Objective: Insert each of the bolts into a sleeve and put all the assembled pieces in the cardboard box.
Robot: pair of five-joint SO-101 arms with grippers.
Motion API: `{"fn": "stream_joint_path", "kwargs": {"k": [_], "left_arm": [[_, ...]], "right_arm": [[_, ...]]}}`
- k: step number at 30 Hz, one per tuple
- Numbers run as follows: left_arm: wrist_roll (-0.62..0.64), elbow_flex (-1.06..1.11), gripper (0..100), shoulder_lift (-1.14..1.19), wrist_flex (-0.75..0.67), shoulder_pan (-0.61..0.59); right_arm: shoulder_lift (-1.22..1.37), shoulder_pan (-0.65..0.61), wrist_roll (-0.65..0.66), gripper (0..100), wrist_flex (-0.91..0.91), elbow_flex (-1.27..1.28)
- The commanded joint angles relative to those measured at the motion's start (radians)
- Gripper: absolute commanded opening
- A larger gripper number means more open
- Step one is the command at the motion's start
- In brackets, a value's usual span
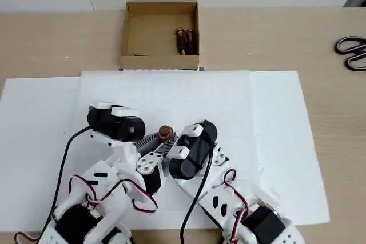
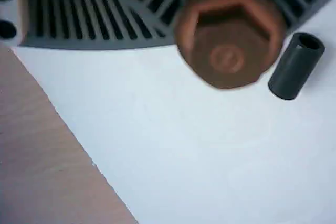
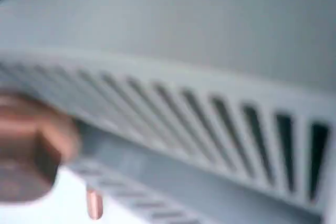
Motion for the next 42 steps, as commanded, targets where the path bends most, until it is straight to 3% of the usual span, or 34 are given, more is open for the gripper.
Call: {"fn": "stream_joint_path", "kwargs": {"k": [1,6,23,31,34,37,42], "left_arm": [[-0.006,-0.004,6,-0.003,0.032,0.043],[-0.008,-0.005,15,-0.003,0.035,0.041],[-0.118,-0.208,15,0.005,0.264,0.028],[-0.267,-0.295,15,0.005,0.267,-0.135],[-0.295,-0.318,11,0.005,0.267,-0.192],[-0.319,-0.317,0,0.005,0.262,-0.252],[-0.354,-0.259,1,0.005,0.261,-0.364]], "right_arm": [[-0.008,0.001,0.011,0.2,-0.03,-0.02],[-0.008,0.001,0.011,0.2,-0.03,-0.02],[-0.007,0.005,0.011,0.2,-0.024,-0.014],[-0.007,0.028,0.011,0.2,-0.025,-0.014],[-0.001,0.093,0.011,0.2,-0.03,-0.012],[0.002,0.165,0.008,0.2,-0.027,-0.005],[0.004,0.271,0.006,0.2,-0.022,0.026]]}}
